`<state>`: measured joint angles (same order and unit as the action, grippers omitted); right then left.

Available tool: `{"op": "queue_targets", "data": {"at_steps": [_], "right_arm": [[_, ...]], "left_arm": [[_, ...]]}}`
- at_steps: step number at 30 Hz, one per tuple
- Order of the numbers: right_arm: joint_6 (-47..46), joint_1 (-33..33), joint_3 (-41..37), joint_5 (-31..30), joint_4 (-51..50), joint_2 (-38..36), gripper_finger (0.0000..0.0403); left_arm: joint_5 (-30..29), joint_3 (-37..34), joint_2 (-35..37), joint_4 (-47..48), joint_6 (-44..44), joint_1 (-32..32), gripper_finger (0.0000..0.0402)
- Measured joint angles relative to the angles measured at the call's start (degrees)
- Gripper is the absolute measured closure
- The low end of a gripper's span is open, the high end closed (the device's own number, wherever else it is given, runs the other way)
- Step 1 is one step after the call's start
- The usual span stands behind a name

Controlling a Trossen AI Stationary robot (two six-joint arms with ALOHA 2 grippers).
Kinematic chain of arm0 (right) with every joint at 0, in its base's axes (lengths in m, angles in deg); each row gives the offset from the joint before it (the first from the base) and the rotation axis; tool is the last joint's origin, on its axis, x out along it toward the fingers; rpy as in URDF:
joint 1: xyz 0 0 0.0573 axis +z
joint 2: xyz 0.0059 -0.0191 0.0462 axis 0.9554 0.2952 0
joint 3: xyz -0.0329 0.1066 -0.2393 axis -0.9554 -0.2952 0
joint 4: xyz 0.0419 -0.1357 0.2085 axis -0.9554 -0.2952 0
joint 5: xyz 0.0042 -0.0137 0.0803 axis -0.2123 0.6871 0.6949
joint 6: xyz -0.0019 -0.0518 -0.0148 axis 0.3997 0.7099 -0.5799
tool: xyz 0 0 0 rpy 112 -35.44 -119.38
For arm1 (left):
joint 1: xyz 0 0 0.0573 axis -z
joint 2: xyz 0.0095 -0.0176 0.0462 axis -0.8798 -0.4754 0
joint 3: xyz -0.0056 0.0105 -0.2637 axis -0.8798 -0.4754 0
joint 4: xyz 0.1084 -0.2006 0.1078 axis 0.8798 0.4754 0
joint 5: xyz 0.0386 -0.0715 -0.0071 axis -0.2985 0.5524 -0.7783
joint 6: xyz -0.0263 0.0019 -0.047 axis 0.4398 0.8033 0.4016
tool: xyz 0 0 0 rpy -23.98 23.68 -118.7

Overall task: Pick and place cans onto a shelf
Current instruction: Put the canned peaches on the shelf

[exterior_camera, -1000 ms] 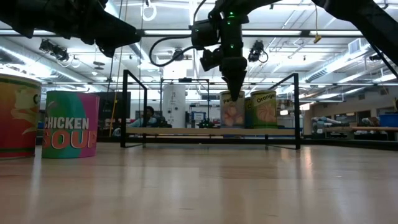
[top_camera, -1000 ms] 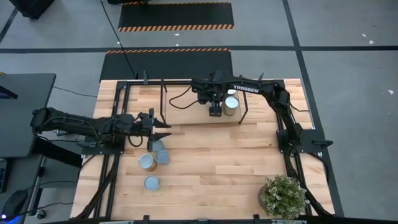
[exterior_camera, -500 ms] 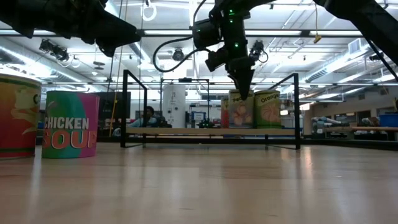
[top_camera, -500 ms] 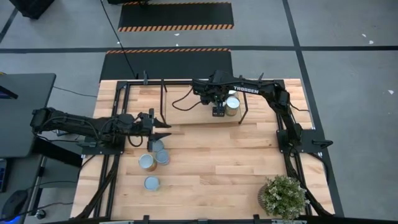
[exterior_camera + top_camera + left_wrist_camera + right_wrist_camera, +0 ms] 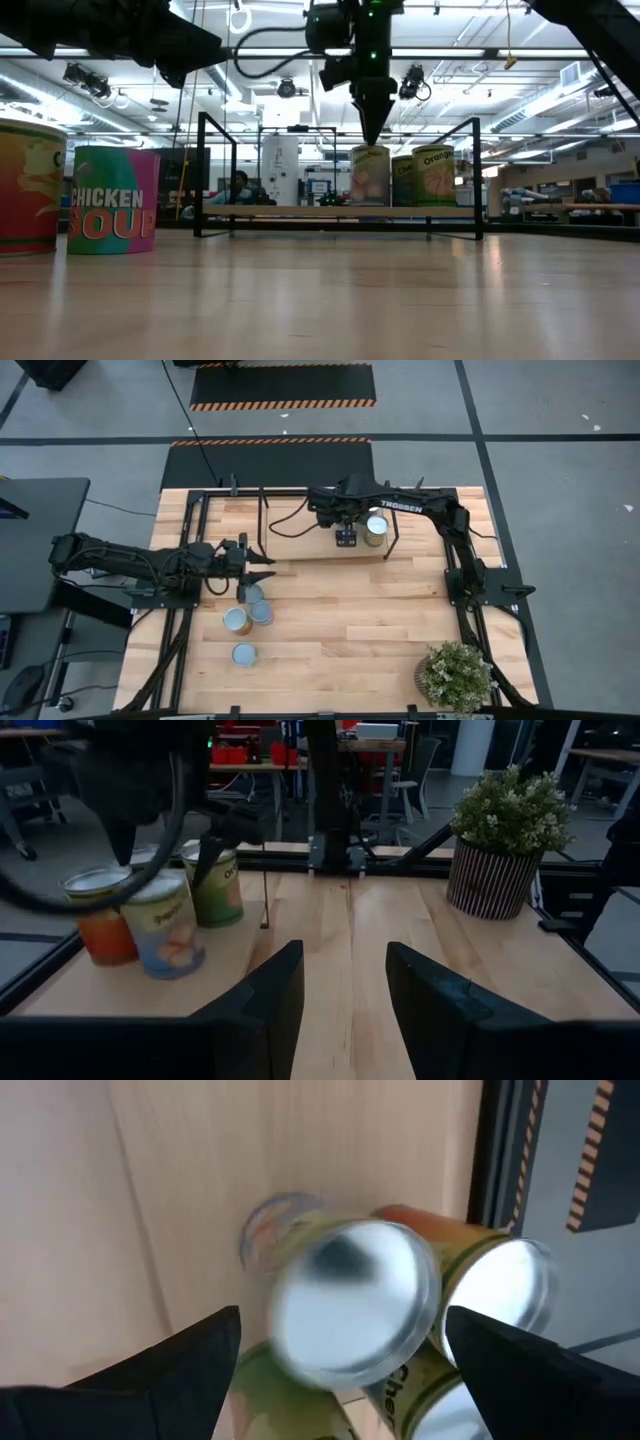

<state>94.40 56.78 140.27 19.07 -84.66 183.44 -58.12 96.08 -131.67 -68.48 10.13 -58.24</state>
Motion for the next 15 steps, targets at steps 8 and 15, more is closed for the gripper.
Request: {"op": "queue_targets", "data": {"at_steps": [8,15], "right_arm": [[0.00,0.24,1.61,-0.71,-1.19,-0.16,0.0043],[0.26,0.27,1.61,-2.76,-3.28,-1.51,0.0043]], "left_arm": [[-3.81,0.00,0.00,-0.10,-2.02,-0.37,0.0251],[-6.08,0.01,0.00,-0.11,-2.78,-0.37,0.0251]]}}
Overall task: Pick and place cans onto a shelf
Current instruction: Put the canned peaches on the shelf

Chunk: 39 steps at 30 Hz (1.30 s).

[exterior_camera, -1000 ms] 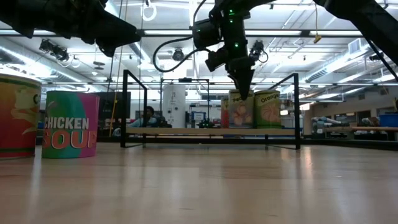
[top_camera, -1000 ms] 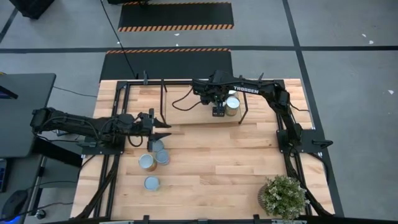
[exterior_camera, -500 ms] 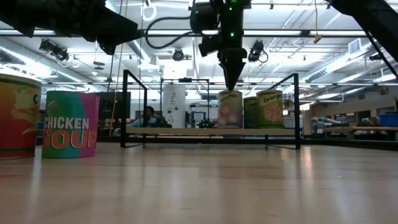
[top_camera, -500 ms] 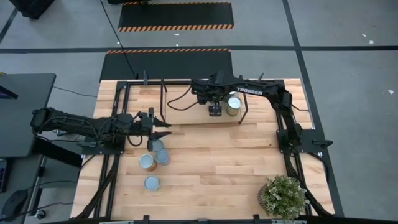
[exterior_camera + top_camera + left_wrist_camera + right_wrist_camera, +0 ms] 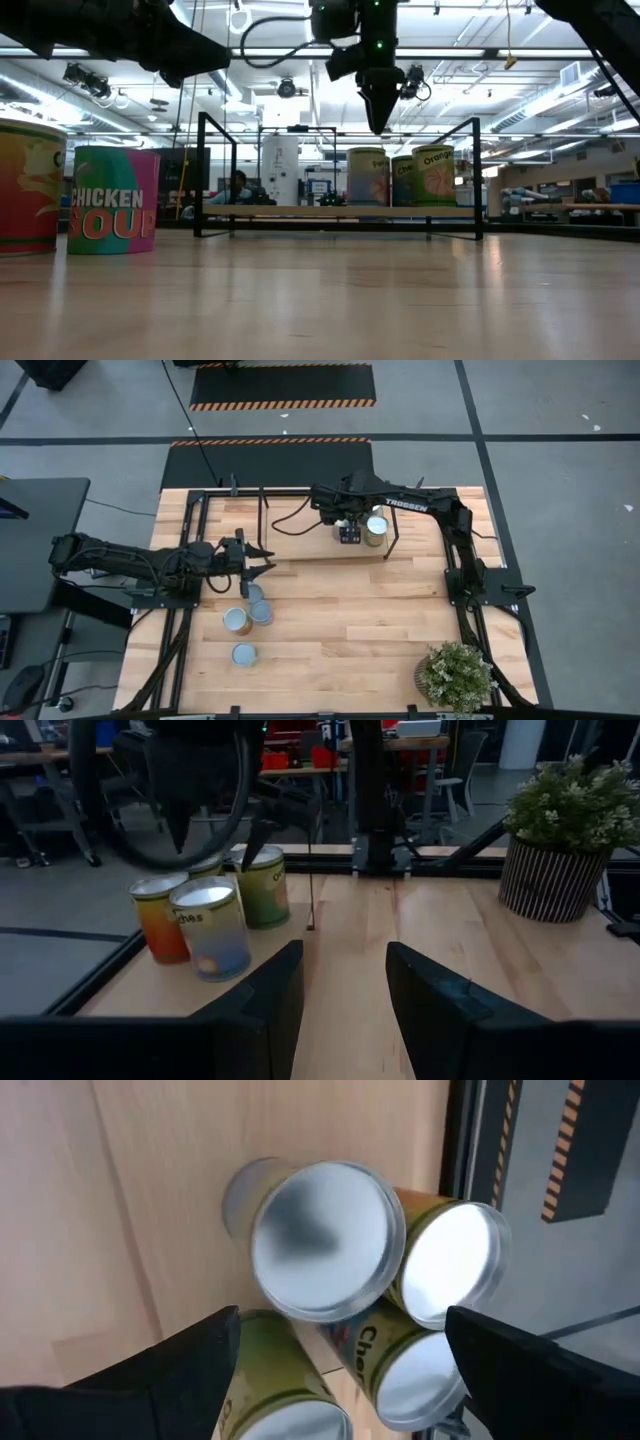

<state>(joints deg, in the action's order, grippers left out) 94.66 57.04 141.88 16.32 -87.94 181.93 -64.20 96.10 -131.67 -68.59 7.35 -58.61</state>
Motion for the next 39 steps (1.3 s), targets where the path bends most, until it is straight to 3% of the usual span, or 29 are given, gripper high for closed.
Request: {"op": "queue_targets", "data": {"at_steps": [8,13,24,31,39], "right_arm": [[-0.27,0.30,-0.01,1.59,3.43,-2.35,0.0043],[1.90,0.02,-2.32,4.84,10.65,-2.49,0.0043],[7.42,-2.65,-7.96,5.01,25.31,-2.41,0.0046],[2.00,-5.39,-9.65,6.30,25.00,-2.36,0.0050],[1.22,-4.12,-12.93,7.66,23.08,-2.27,0.0051]], "left_arm": [[0.00,0.01,0.00,0.00,-0.21,-0.04,0.0251],[0.00,0.01,0.00,0.00,-0.21,-0.07,0.0251],[0.00,0.01,0.00,0.12,-0.20,-0.04,0.0251],[0.00,0.01,0.00,0.75,-0.21,-0.05,0.0251],[0.01,0.01,0.00,0.85,-0.19,-0.06,0.0251]]}}
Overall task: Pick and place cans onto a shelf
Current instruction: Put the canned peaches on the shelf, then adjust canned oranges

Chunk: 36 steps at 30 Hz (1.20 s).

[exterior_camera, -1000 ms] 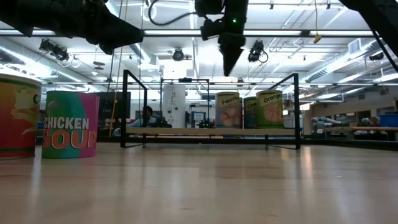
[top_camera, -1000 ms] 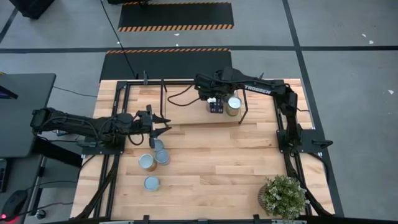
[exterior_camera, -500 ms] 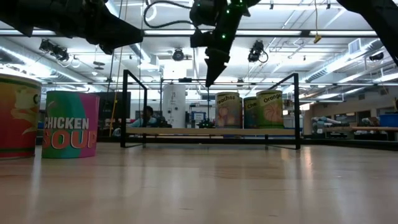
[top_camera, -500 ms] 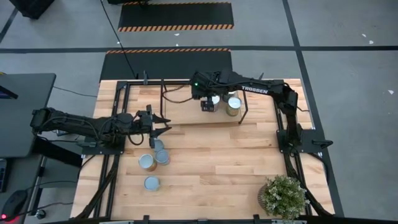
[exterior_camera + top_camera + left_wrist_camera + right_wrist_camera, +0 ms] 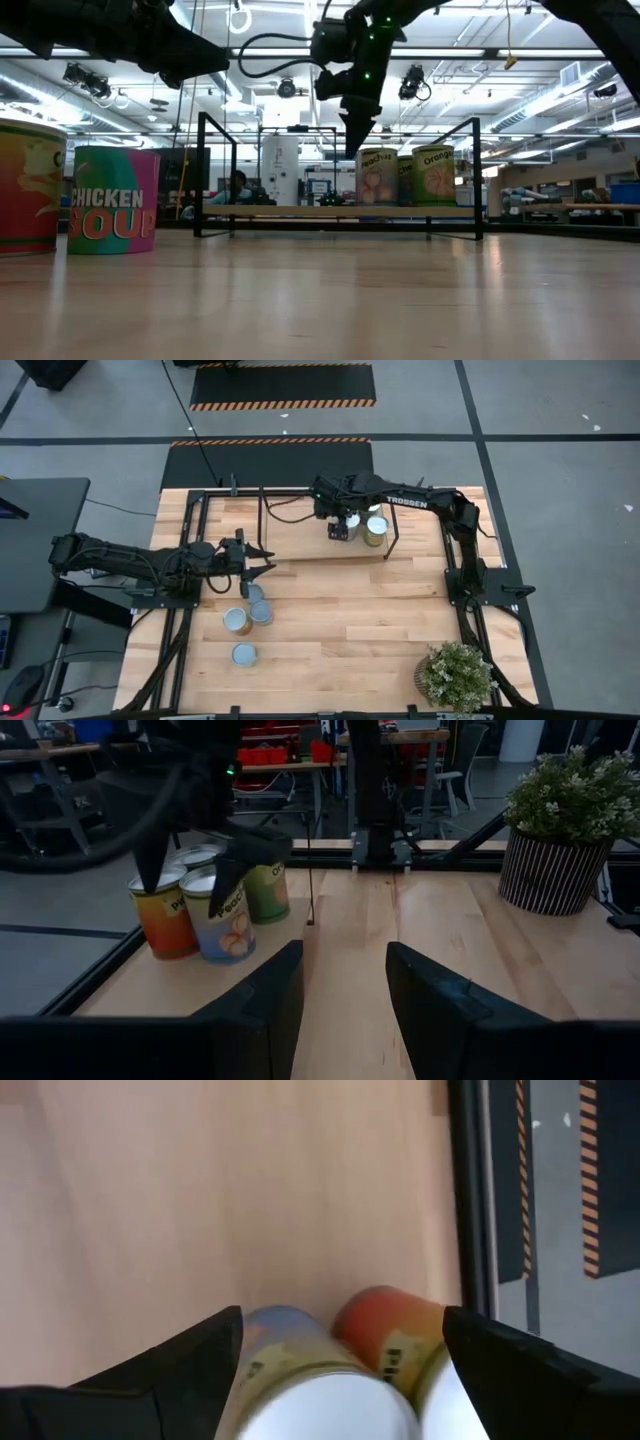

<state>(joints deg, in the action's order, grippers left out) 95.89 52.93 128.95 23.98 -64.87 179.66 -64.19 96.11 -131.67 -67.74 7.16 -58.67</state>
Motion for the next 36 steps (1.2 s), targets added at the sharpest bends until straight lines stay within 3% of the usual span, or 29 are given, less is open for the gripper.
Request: {"op": "queue_targets", "data": {"at_steps": [16,26,36], "right_arm": [[0.29,1.89,0.54,-3.28,-5.20,-0.26,0.0051],[-3.20,8.06,3.65,-7.21,-14.26,-2.89,0.0051],[-12.50,12.61,-7.94,-16.25,-16.48,-9.13,0.0051]], "left_arm": [[-0.01,0.00,0.00,0.06,-0.02,0.00,0.0251],[0.00,-0.01,0.00,0.86,0.31,0.01,0.0251],[0.01,0.00,-0.02,1.60,1.51,0.04,0.0251]]}}
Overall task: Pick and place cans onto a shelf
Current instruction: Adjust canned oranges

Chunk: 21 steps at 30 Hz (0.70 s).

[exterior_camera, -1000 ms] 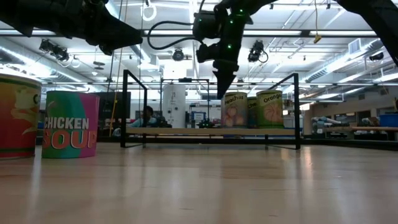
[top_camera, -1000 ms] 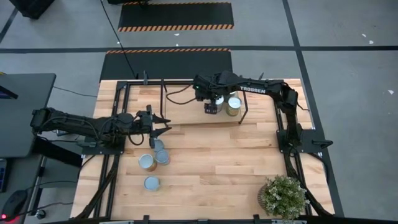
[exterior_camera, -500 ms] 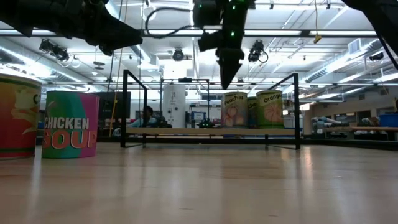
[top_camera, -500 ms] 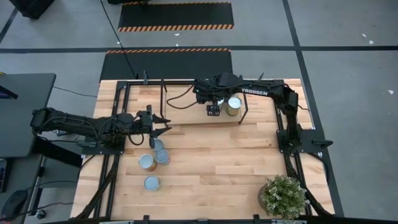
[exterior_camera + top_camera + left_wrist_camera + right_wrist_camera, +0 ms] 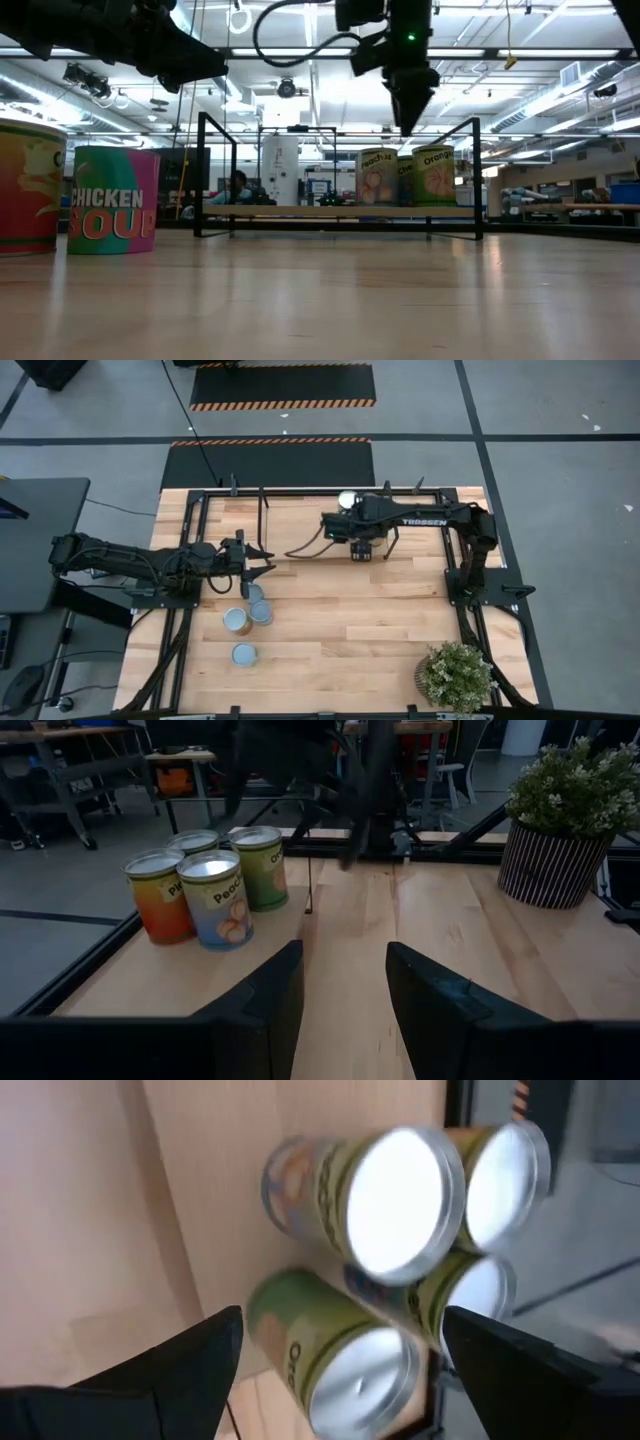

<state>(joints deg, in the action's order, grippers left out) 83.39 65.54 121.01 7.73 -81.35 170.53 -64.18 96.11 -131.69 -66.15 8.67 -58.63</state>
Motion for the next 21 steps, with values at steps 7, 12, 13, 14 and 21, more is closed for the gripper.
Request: {"op": "queue_targets", "data": {"at_steps": [7,12,13,14,21], "right_arm": [[-2.67,2.51,-10.54,-8.59,1.67,-5.09,0.0051],[-1.89,3.86,-15.44,-13.08,1.88,-6.08,0.0051],[-1.71,3.99,-16.22,-13.91,1.64,-6.05,0.0051],[-1.38,4.12,-16.97,-14.68,1.42,-6.04,0.0051],[-0.14,4.22,-20.52,-18.89,1.64,-6.04,0.0051]], "left_arm": [[-0.02,-0.01,0.00,-0.27,-0.02,-0.04,0.0251],[-0.02,0.00,0.00,-0.31,-0.04,-0.02,0.0251],[-0.02,0.00,0.02,-0.41,-0.04,-0.04,0.0251],[-0.02,0.00,0.02,-0.54,-0.04,-0.02,0.0251],[-0.02,0.00,0.00,-0.52,-0.13,-0.04,0.0251]]}}
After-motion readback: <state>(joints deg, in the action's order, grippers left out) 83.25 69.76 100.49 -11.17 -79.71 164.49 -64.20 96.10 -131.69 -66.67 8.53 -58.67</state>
